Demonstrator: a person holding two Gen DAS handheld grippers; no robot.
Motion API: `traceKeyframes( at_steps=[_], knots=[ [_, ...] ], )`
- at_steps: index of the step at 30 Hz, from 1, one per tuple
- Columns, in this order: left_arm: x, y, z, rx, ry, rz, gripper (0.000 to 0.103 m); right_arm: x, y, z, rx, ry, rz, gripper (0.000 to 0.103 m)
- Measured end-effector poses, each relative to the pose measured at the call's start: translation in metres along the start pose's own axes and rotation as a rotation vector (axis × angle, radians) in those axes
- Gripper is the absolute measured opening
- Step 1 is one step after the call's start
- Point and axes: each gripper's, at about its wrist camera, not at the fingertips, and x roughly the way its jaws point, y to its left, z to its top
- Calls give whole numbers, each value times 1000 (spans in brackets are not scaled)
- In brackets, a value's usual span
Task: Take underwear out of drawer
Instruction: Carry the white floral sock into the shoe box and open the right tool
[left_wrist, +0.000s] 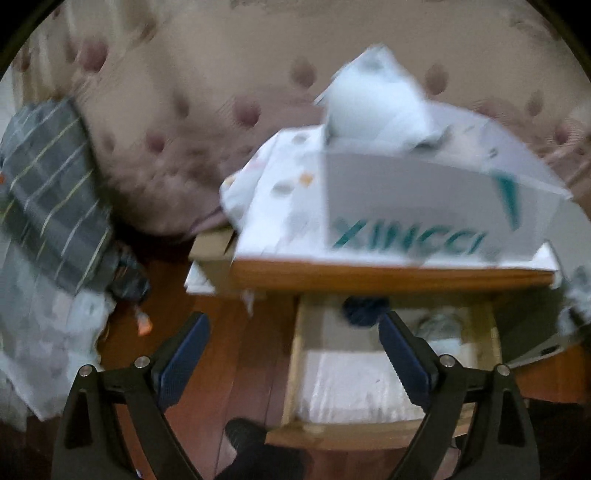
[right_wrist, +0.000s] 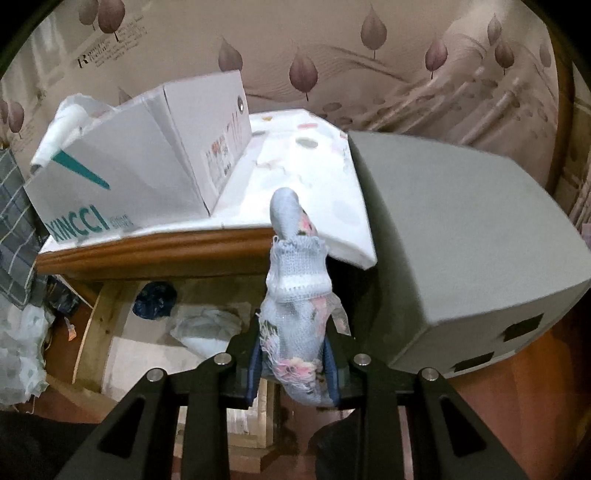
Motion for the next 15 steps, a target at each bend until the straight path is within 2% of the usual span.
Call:
traceKeyframes(
  at_steps=[4, 8, 12, 15],
  knots=[
    [20, 22, -24, -83, 17, 55, 91, -31, -2, 28, -41, -34, -6, 28],
    [30, 36, -43, -103, 2, 119, 91, -63, 4, 73, -80, -88, 8, 28],
    [39, 51, -53, -154, 1, 109, 91, -83, 27, 121, -135, -138, 47, 28],
    [44, 64, -59, -210, -19, 116, 91, -84, 50, 154, -156, -130, 107, 28]
  ],
)
